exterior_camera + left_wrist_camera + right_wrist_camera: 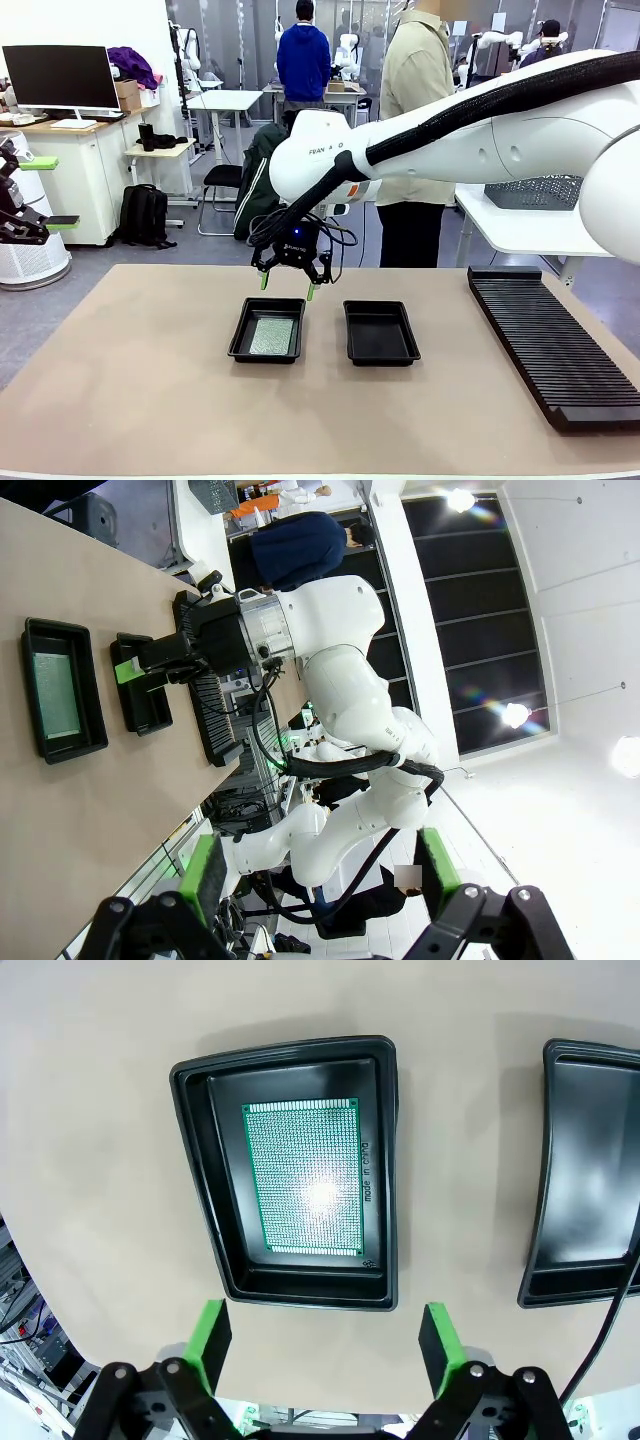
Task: Inspect and transfer BCBs to ESD trays.
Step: Pick up the ESD tray and place it on the left side of the table.
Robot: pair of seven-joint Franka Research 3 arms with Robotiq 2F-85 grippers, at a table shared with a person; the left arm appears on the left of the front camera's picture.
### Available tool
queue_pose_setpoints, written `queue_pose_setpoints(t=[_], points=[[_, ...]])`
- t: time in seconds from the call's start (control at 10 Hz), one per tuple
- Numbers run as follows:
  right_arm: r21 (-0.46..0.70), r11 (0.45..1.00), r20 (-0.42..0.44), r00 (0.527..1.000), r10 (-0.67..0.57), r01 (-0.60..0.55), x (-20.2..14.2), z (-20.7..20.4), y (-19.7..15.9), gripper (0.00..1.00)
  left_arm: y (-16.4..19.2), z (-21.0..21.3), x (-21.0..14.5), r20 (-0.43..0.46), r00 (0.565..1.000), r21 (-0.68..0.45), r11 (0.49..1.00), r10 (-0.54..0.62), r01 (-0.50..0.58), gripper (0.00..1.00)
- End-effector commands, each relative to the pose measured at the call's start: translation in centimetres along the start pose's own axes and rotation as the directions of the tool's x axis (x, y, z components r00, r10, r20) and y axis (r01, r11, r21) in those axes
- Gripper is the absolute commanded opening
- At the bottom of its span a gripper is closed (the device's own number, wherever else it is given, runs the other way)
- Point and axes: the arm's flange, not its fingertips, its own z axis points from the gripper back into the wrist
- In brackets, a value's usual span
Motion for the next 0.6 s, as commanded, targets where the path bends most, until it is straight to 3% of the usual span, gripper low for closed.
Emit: queue_pose_setpoints(t=[0.0, 0.5], points=[[0.042, 0.999, 0.029, 0.999, 0.023, -0.024, -0.9, 0.6, -1.2, 1.00, -0.7, -1.1, 0.0, 0.012, 0.999, 0.053, 0.997, -0.048, 0.048, 1.00], [0.163, 0.982, 0.113, 0.990, 0.080, -0.098, -3.9, 2.9, -7.1, 1.00, -4.3, -9.7, 1.0, -0.025, 1.000, 0.353, 0.936, 0.010, 0.000, 1.00]])
